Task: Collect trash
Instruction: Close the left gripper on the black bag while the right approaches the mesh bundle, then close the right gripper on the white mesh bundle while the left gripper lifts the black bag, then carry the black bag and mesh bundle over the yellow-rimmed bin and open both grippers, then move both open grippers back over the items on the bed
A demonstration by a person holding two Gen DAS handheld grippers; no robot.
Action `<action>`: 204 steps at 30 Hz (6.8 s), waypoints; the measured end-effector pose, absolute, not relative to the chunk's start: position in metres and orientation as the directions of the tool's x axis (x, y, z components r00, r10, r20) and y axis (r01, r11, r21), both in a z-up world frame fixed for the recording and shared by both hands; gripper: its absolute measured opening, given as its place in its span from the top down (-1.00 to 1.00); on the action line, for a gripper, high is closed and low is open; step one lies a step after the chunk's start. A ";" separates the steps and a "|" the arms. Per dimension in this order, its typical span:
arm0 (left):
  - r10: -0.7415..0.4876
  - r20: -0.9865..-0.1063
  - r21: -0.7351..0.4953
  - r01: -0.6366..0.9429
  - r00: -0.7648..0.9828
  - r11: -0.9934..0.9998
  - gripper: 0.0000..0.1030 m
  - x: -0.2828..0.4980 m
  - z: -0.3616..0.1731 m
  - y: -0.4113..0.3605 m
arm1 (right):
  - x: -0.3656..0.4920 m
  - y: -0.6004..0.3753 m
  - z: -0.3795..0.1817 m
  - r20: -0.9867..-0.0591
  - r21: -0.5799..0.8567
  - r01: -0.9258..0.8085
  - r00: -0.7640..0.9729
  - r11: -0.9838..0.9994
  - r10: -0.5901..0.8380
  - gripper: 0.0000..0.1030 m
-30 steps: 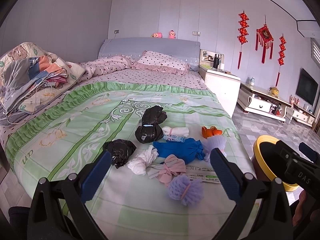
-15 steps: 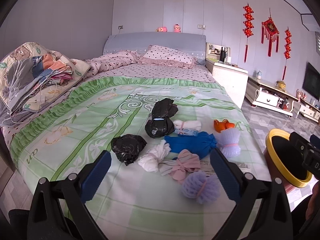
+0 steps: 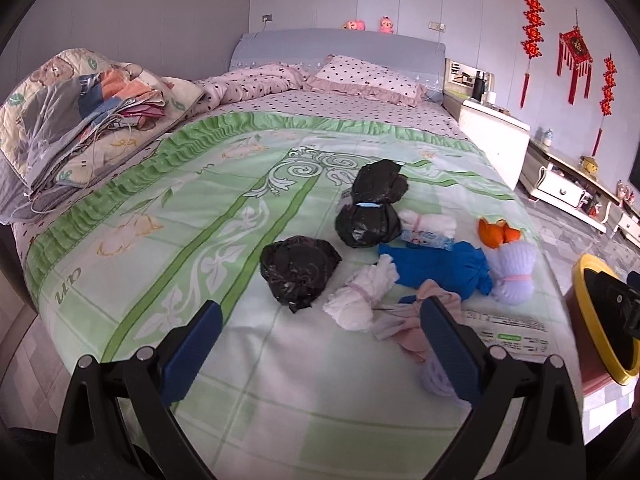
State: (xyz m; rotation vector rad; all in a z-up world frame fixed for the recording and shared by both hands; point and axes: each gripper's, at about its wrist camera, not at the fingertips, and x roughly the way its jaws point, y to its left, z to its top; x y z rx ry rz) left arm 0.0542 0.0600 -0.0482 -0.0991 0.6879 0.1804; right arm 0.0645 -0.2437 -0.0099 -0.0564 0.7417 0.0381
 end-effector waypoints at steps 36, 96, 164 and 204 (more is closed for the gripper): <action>0.107 -0.766 0.042 -0.116 0.634 0.992 -0.79 0.171 -0.108 0.114 | 0.193 -0.222 -0.083 -0.733 0.035 -0.185 0.663 0.982 0.151 -0.83; -0.176 -0.576 -0.107 0.140 0.798 0.984 0.32 0.110 0.000 -0.015 | 0.096 -0.337 0.046 -0.541 0.302 -0.168 0.780 0.939 0.313 0.35; -0.432 -0.650 -0.174 0.432 0.625 0.885 -0.58 0.146 -0.014 -0.272 | 0.058 -0.594 0.034 -0.609 0.309 0.248 0.793 0.918 -0.010 -0.09; -0.110 -0.601 -0.110 0.054 0.792 0.992 -0.80 0.113 0.021 0.014 | 0.071 -0.327 0.098 -0.574 0.220 -0.128 0.785 0.967 0.234 -0.32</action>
